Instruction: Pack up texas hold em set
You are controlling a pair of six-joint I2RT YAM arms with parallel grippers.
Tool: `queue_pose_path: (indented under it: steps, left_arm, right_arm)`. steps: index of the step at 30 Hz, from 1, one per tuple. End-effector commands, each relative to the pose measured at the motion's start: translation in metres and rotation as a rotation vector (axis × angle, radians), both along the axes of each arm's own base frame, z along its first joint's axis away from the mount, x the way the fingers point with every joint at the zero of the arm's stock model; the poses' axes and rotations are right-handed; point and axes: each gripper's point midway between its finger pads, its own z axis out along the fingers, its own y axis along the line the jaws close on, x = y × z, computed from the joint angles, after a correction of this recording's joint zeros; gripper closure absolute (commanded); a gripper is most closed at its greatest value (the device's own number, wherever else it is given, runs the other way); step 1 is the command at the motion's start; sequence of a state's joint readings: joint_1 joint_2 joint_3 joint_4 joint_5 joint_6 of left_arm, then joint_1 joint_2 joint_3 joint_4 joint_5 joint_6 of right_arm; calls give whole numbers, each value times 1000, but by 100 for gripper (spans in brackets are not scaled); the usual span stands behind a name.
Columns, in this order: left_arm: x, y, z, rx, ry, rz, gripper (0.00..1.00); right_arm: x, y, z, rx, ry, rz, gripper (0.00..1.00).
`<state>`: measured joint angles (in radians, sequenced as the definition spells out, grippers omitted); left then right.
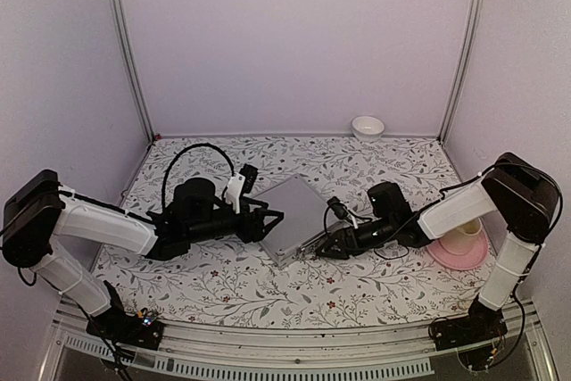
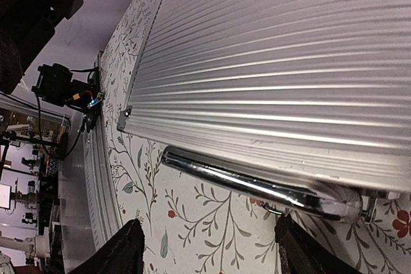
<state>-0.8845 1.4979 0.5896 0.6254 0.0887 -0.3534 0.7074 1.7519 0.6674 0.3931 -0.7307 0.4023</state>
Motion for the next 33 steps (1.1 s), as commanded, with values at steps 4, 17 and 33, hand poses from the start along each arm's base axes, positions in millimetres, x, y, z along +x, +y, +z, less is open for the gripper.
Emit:
queue_pose_path:
  steps: [4,17,33]
  left_arm:
    - [5,2,8,-29,-2,23,36]
    - [6,4,10,-24,-10,34,36]
    - [5,4,6,-18,-7,30,36]
  right_arm:
    - [19,5,-15,-61,-88,4,29]
    - [16,9,-27,-81,-92,34,30]
    - [2,26,2,73,-9,47,34]
